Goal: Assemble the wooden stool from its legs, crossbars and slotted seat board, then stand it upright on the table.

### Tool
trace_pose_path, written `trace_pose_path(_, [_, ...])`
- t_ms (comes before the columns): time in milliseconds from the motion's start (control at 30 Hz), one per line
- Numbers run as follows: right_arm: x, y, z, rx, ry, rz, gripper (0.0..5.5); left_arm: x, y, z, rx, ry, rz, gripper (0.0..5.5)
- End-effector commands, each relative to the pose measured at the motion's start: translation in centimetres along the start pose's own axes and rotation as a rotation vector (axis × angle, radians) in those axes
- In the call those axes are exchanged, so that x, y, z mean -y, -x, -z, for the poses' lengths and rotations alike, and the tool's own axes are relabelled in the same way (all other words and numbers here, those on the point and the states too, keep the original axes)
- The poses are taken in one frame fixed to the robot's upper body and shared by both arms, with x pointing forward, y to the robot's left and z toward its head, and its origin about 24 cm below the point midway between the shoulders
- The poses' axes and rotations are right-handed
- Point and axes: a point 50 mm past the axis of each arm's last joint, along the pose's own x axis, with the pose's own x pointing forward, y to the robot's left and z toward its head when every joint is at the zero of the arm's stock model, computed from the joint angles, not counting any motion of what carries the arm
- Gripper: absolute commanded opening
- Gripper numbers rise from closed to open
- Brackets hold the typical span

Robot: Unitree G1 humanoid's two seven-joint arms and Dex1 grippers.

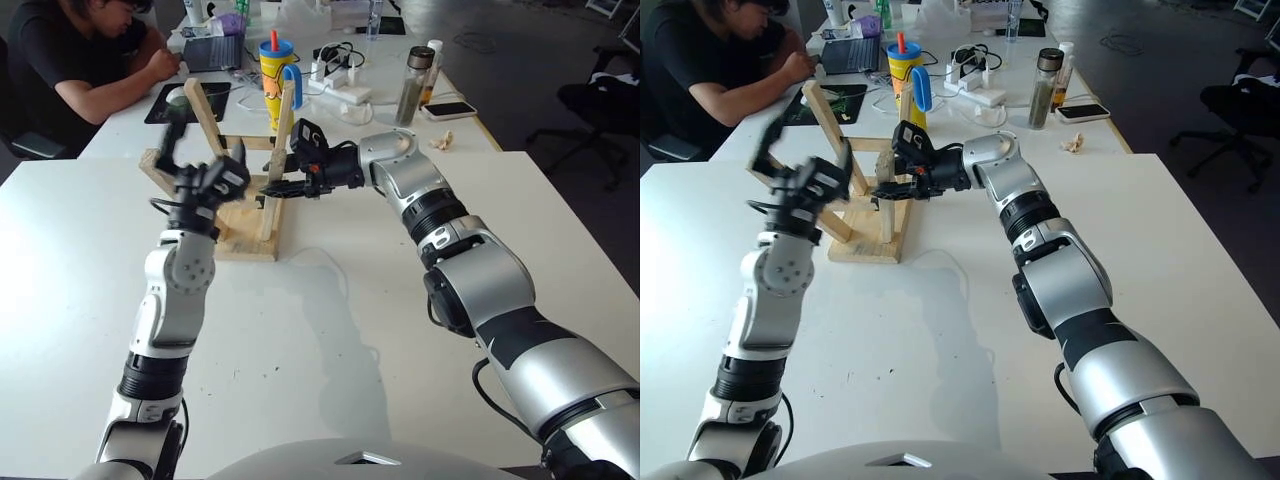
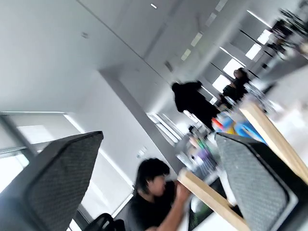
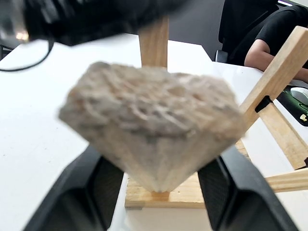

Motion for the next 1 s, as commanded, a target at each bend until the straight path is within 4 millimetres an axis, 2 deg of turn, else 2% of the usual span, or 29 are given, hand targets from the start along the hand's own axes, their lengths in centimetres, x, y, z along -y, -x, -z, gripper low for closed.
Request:
trace_pose_path(33, [-1.9,-1.0,4.9,-0.162,-0.118,-0.08,2.03,2.2,7.1,1.6,-0.18,0.17,0.079,4.35])
trace_pose_path(133, [-1.8,-0.9,4.8,-0.154,-0.118,-0.075,2.03,4.7,11.2,3.5,-0.372,0.318,0.166,4.35])
trace_pose_path(200, [-1.8,-0.9,4.7,-0.145,-0.12,-0.076,2.03,5.9,12.2,4.6,-0.47,0.409,0.179,4.35])
trace_pose_path(267, [-1.8,-0.9,4.6,-0.139,-0.121,-0.078,2.03,7.2,12.1,5.5,-0.533,0.499,0.201,4.35])
trace_pose_path(367, [-1.8,-0.9,4.5,-0.128,-0.125,-0.084,2.03,9.7,11.2,6.3,-0.602,0.62,0.29,3.89])
trace_pose_path(600, [-2.0,-1.5,4.1,-0.122,-0.116,-0.108,2.03,12.0,9.3,8.4,-0.744,0.717,0.293,2.81])
trace_pose_path(767, [-2.0,-1.6,3.8,-0.116,-0.112,-0.11,2.03,13.4,9.7,10.0,-0.858,0.732,0.343,2.17])
trace_pose_path(900, [-1.9,-1.6,3.5,-0.082,-0.101,-0.087,2.03,14.6,10.8,10.7,-0.945,0.728,0.427,1.59])
trace_pose_path(933, [-1.7,-1.5,3.2,-0.048,-0.118,-0.072,2.39,14.7,11.2,10.9,-0.969,0.734,0.428,1.45])
trace_pose_path(1000, [-1.4,-1.1,2.8,-0.013,-0.134,-0.055,2.7,14.9,12.1,11.3,-1.023,0.747,0.427,1.1])
